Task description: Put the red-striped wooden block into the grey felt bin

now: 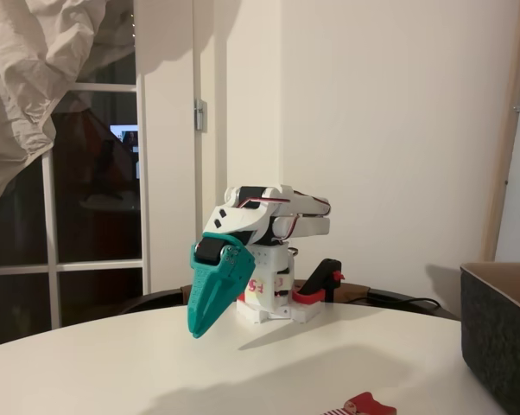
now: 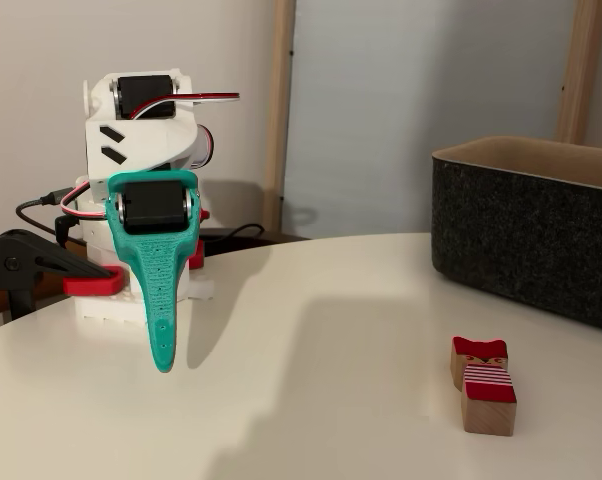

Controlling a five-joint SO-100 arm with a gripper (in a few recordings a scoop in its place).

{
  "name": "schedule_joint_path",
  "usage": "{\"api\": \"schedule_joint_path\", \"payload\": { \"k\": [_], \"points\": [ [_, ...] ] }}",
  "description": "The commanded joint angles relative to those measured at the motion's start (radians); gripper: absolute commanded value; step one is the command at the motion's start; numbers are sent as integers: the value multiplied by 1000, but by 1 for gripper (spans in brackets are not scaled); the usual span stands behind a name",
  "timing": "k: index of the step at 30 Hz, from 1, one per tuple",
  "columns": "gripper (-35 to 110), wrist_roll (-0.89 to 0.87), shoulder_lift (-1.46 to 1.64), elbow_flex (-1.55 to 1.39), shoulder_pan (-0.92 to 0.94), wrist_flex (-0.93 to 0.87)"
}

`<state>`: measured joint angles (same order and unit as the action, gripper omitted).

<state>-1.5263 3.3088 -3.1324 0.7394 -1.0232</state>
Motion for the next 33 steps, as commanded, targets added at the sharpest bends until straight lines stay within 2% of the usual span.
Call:
{"api": "schedule_joint_path", "payload": {
  "k": [1,33],
  "points": [
    [0,5,37,-12,9,-15],
    [2,17,37,-12,12,-15]
  ]
}}
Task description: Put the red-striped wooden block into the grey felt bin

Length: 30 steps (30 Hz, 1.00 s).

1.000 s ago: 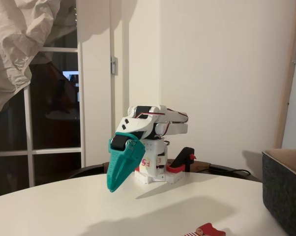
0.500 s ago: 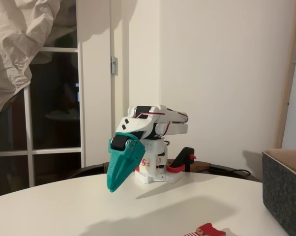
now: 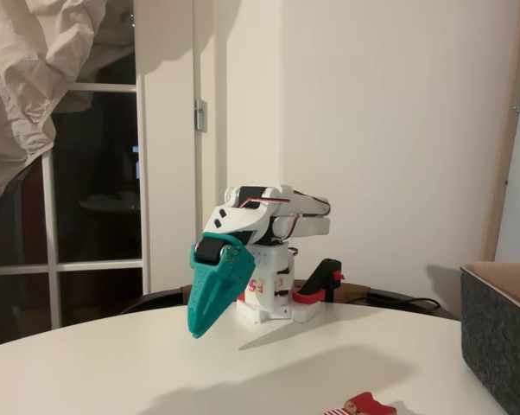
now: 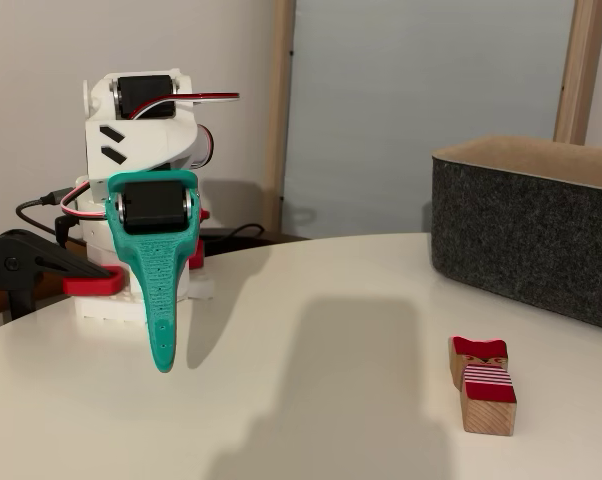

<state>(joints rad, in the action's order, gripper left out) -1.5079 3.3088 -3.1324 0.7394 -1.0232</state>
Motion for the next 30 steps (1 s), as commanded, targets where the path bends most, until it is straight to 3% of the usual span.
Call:
{"api": "schedule_joint_path", "payload": {
  "k": [1,9,17,30],
  "points": [
    [2,-3,37,-12,12,-15],
    [6,26,35,-5,20,-3],
    [4,0,23,66,20,138],
    [5,-224,-356,569,2,156]
  ]
}}
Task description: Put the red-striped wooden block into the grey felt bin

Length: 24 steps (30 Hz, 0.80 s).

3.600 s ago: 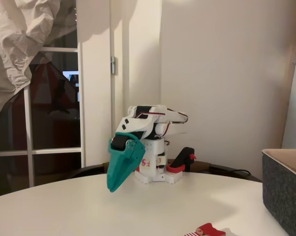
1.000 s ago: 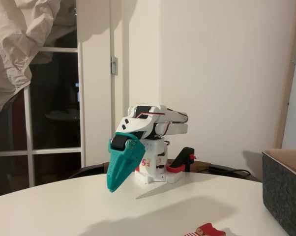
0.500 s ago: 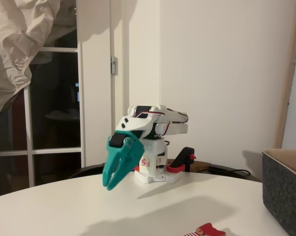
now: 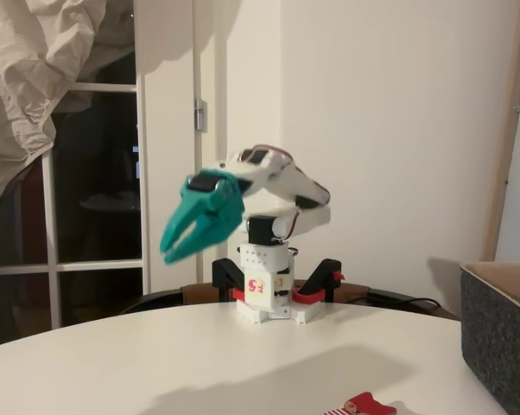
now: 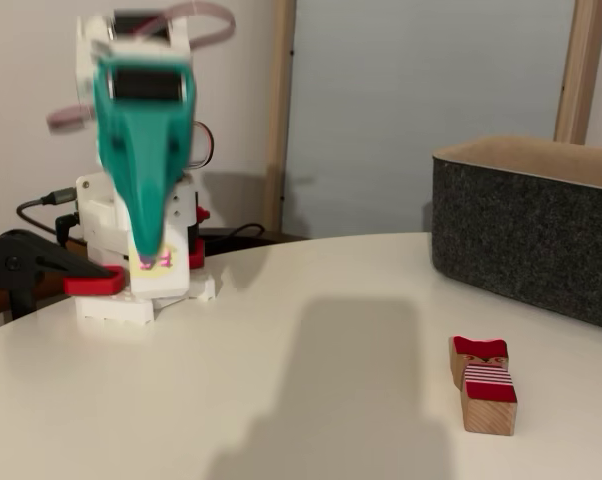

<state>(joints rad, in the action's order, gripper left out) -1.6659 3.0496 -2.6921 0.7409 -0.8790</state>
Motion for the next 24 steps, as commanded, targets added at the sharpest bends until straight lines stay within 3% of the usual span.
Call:
{"api": "schedule_joint_path", "payload": {
  "k": [1,7,15,20,24],
  "points": [
    [5,-101,-124,172,-11,14],
    [5,-325,-327,425,-152,14],
    [11,-614,-457,575,-494,14],
    [20,-653,-495,577,-626,14],
    [21,-578,-541,577,-683,9]
  ]
}}
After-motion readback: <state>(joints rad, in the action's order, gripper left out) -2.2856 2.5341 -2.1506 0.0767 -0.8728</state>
